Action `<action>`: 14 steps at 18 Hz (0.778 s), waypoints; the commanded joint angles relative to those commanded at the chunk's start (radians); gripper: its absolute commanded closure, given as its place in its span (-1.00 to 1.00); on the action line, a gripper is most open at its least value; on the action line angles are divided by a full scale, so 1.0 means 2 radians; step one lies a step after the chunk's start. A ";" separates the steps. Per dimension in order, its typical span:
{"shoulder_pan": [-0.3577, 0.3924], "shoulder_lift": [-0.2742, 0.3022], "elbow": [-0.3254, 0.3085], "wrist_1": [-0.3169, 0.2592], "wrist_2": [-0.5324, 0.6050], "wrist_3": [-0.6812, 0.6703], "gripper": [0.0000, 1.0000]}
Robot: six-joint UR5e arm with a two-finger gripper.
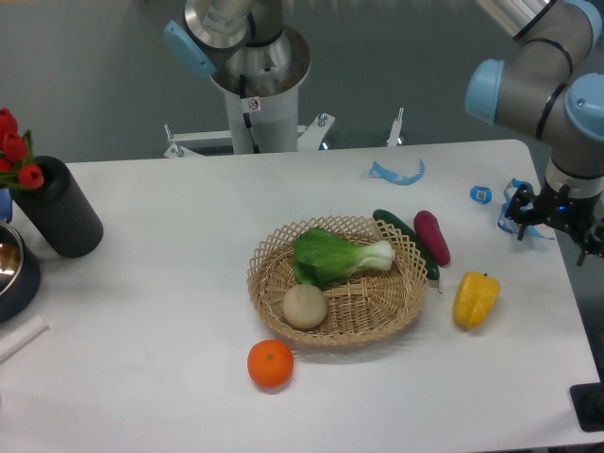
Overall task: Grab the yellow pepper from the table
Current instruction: 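Move the gripper over the yellow bell pepper and lower toward it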
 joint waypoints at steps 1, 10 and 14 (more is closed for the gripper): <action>0.000 0.000 0.000 0.000 0.000 0.000 -1.00; 0.003 0.002 -0.029 0.012 -0.037 -0.011 -1.00; -0.004 -0.002 -0.031 0.013 -0.035 -0.054 -1.00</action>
